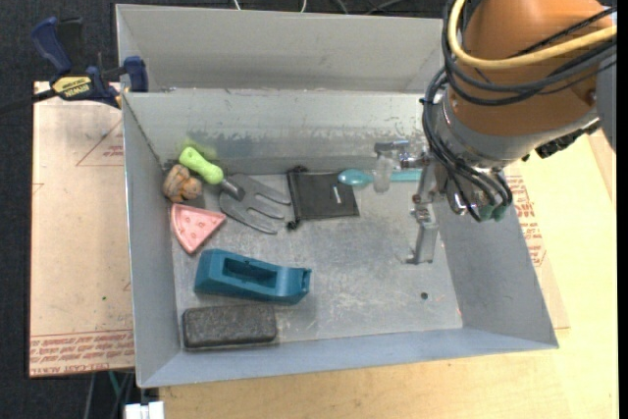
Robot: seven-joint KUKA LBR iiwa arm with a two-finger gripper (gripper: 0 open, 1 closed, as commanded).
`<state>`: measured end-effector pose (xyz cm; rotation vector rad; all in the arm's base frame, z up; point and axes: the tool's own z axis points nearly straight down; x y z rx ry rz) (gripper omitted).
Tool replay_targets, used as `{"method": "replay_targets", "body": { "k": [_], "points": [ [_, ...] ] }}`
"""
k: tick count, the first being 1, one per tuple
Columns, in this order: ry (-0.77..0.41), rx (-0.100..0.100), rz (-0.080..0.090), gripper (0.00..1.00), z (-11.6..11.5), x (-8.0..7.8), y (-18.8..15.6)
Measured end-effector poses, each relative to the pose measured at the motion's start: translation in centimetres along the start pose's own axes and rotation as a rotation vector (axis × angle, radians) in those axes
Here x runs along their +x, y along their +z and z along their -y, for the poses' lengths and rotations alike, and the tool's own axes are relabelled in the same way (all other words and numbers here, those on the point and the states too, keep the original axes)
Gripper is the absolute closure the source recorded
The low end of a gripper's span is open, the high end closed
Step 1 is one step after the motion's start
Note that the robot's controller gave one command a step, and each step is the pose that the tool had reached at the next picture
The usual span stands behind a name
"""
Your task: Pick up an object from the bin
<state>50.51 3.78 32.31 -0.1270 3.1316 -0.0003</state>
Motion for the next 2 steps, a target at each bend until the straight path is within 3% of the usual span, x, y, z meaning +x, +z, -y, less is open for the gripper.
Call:
{"method": "replay_targets", "body": {
  "k": [1,2],
  "points": [
    [0.049,-0.002,0.006,0.0,-2.3,-2.2,1.3],
    [-0.008,0.001,0.006,0.0,-4.5,-2.6,-1.5]
  ]
}}
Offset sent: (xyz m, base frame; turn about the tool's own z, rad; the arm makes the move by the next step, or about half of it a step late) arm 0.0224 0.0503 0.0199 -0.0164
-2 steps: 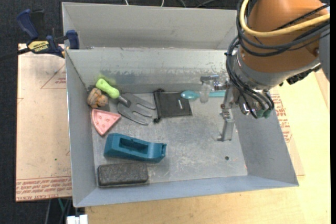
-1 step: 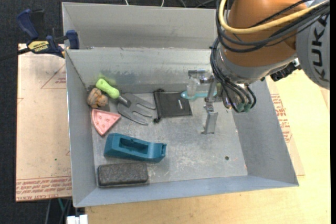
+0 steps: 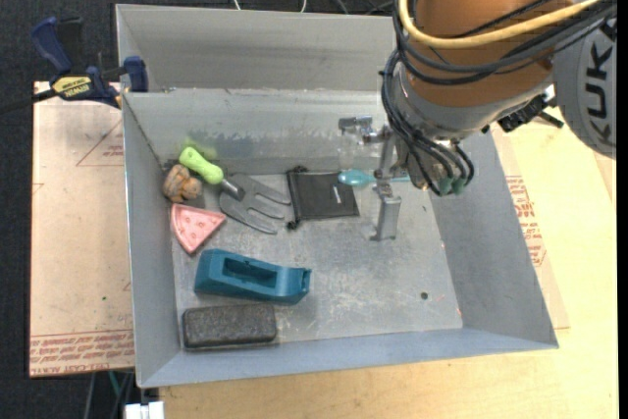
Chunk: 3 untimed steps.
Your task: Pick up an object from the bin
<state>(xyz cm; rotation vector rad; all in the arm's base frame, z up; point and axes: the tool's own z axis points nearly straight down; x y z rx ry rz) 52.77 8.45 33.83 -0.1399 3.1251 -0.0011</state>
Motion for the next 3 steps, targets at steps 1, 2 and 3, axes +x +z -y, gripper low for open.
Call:
{"method": "replay_targets", "body": {
  "k": [1,2,3],
  "points": [
    [0.047,-0.002,0.005,0.0,-1.4,-0.1,4.5],
    [-0.139,-0.001,0.014,0.0,-4.7,-1.3,9.1],
    [0.122,-0.002,0.003,0.0,-3.1,-0.6,6.2]
  ]
}}
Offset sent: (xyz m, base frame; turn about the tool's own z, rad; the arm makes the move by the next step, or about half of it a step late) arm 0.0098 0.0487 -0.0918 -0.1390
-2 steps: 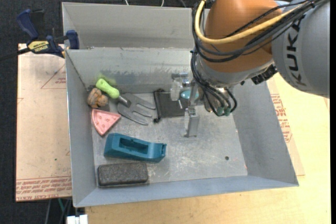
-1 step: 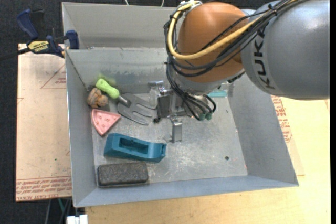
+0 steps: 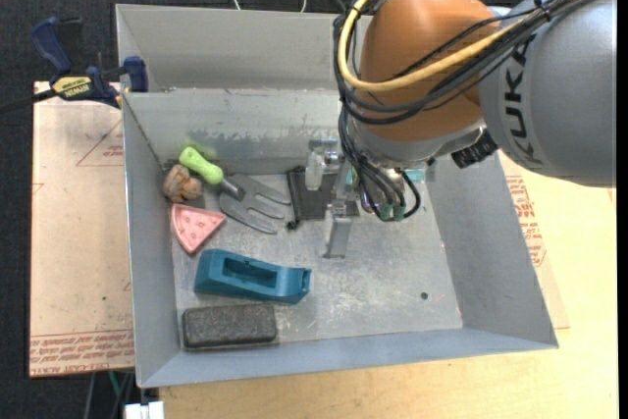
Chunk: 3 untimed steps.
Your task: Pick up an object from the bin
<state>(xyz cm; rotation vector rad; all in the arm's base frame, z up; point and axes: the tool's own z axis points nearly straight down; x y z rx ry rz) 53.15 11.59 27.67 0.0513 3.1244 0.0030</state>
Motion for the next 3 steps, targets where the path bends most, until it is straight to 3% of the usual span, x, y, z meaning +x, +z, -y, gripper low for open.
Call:
{"method": "replay_targets", "body": {
  "k": [1,2,3],
  "points": [
    [-0.207,-0.002,0.005,0.0,-0.5,1.8,6.1],
    [-0.26,-0.002,0.006,0.0,-2.3,3.2,9.1],
    [-0.14,-0.001,0.004,0.0,-2.9,3.5,13.5]
  ]
}}
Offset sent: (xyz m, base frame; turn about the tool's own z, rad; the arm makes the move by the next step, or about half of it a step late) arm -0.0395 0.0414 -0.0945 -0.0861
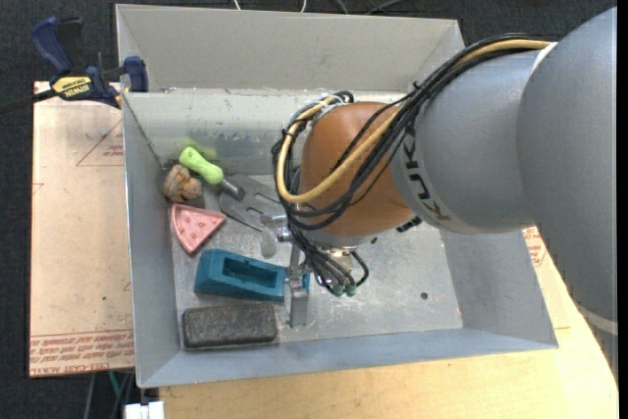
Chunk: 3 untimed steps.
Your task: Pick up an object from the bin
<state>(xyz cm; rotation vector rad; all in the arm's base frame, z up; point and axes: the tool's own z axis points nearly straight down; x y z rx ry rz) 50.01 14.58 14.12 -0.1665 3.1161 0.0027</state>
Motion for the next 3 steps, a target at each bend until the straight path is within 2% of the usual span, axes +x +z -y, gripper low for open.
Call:
{"method": "replay_targets", "body": {
  "k": [1,2,3],
  "points": [
    [-0.249,0.0,0.003,0.0,-0.9,0.0,1.8],
    [-0.079,0.0,-0.001,0.0,-1.1,-1.3,1.1],
    [-0.068,-0.002,0.007,0.0,-1.1,-1.7,5.3]
  ]
}}
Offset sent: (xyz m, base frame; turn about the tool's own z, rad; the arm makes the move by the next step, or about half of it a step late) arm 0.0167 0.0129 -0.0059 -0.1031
